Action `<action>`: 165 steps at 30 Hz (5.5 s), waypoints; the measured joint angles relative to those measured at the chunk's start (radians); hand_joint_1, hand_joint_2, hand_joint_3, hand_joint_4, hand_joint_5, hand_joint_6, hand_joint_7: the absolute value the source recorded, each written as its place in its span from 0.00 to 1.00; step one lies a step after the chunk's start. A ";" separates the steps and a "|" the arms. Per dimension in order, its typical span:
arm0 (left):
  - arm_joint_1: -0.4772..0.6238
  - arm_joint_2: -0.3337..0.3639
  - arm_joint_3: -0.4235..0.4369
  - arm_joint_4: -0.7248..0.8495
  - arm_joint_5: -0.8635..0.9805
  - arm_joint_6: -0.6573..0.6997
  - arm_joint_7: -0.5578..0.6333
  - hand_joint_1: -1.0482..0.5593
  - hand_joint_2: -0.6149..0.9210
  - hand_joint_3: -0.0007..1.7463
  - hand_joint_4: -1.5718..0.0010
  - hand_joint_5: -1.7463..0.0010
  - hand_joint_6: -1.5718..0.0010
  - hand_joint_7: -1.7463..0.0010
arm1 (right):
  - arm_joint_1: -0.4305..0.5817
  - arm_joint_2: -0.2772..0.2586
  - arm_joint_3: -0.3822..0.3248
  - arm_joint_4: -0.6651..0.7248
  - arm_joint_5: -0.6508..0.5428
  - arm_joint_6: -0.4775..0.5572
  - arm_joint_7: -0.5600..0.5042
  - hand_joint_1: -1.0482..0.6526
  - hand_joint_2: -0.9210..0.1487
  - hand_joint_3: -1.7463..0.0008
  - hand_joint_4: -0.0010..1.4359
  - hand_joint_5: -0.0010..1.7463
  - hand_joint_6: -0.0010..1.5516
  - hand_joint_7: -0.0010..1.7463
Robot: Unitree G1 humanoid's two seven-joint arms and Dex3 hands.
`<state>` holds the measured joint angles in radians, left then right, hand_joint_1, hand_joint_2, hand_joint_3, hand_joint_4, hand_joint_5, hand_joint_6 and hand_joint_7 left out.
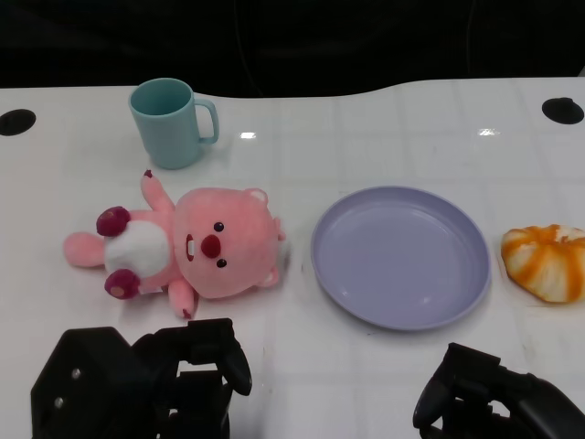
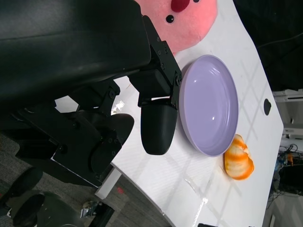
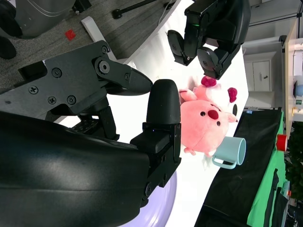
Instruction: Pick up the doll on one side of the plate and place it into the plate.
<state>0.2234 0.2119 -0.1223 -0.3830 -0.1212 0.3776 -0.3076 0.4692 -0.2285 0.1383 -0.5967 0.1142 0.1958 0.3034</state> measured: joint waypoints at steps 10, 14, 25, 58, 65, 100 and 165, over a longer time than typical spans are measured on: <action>0.004 -0.010 0.008 0.031 -0.005 -0.100 0.000 0.66 0.66 0.80 0.49 0.10 0.49 0.27 | 0.002 0.001 0.000 0.004 -0.006 -0.022 -0.002 0.49 0.22 0.52 0.48 1.00 0.33 0.93; 0.006 -0.022 0.027 0.046 -0.015 -0.144 0.000 0.61 0.66 0.72 0.53 0.19 0.53 0.38 | 0.007 0.002 0.002 0.004 -0.006 -0.022 -0.002 0.49 0.22 0.52 0.48 1.00 0.33 0.93; -0.026 0.000 0.080 0.024 0.074 -0.251 0.022 0.45 0.99 0.10 0.68 0.45 0.59 0.78 | 0.011 0.007 0.014 0.005 -0.007 -0.039 -0.009 0.48 0.23 0.51 0.48 1.00 0.34 0.93; -0.510 0.246 -0.162 0.316 1.049 -0.155 0.080 0.22 0.99 0.01 0.97 0.79 0.84 1.00 | 0.046 -0.006 0.005 -0.010 0.001 -0.036 -0.009 0.49 0.20 0.53 0.47 1.00 0.33 0.92; -0.614 0.243 -0.242 0.499 1.091 -0.148 0.034 0.20 1.00 0.00 0.98 0.82 0.89 1.00 | 0.053 -0.006 0.006 -0.011 0.003 -0.037 -0.007 0.50 0.20 0.53 0.47 1.00 0.33 0.92; -1.005 0.087 -0.391 1.393 0.933 -0.324 0.248 0.39 1.00 0.05 0.58 0.89 0.64 0.97 | 0.044 -0.007 0.026 -0.053 -0.033 0.001 -0.022 0.50 0.17 0.56 0.47 0.99 0.34 0.91; -0.932 -0.094 -0.250 0.912 0.686 -0.370 0.357 0.55 0.65 0.73 0.38 0.00 0.49 0.01 | 0.004 0.027 0.058 -0.025 -0.041 0.005 -0.040 0.50 0.11 0.60 0.47 1.00 0.32 0.94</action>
<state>-0.7084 0.1176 -0.3725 0.5293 0.5652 0.0079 0.0495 0.4730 -0.2014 0.1965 -0.6216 0.0737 0.2003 0.2636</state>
